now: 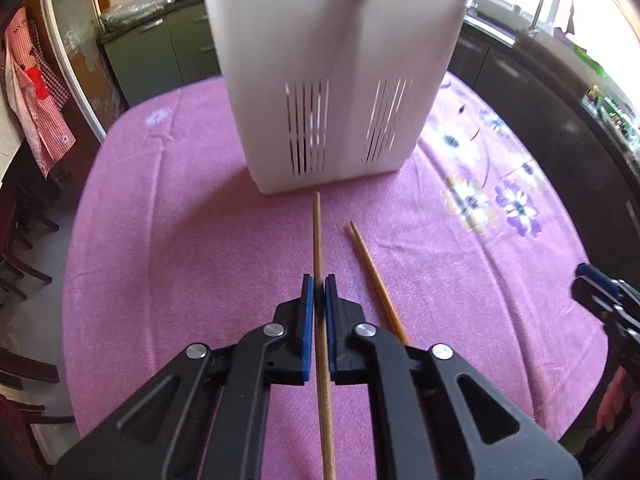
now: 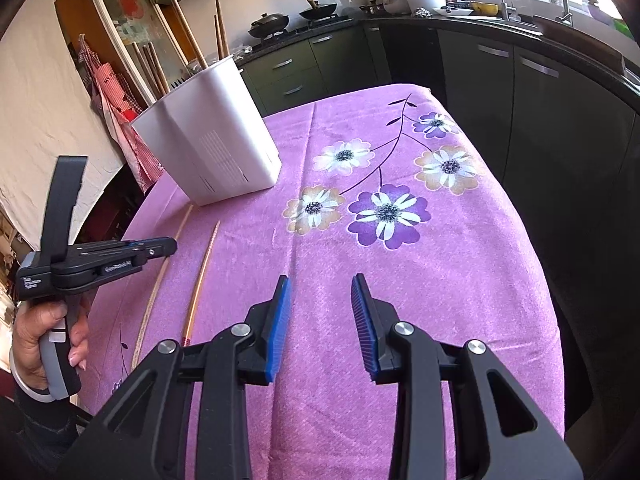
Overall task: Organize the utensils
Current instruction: 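Lift the chopstick upright with the left tool while the right tool grasps the last chopstick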
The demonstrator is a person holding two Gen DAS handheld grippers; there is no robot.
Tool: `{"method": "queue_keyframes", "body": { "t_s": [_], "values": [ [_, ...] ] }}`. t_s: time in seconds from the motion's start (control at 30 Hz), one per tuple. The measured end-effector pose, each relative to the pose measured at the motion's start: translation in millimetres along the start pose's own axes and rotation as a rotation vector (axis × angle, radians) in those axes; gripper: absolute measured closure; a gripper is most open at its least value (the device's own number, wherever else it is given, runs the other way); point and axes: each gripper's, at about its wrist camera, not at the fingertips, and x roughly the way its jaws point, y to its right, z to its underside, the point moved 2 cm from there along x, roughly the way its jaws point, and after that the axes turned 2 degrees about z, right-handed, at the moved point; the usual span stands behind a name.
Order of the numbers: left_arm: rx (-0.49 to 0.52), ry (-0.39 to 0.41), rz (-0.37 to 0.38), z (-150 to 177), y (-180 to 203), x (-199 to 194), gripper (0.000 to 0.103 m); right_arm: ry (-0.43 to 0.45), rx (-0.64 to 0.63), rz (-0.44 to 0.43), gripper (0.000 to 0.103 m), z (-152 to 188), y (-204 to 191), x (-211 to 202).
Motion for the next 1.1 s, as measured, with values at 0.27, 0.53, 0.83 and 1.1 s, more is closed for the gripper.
{"method": "queue_keyframes", "body": {
  "t_s": [0.27,0.53,0.83,1.1],
  "values": [
    [-0.007,0.196,0.014,8,-13,-87,0.098,-0.012,-0.023,-0.003,0.07,-2,-8,6],
    [-0.006,0.342,-0.012,22,-18,-147,0.098,-0.073,-0.119,-0.025,0.068,-14,-41,27],
    [0.005,0.388,-0.046,42,-27,-169,0.098,-0.241,-0.287,-0.054,0.068,-33,-112,102],
    [0.009,0.383,-0.035,45,-31,-167,0.098,-0.327,-0.368,0.01,0.068,-29,-148,136]
  ]
}}
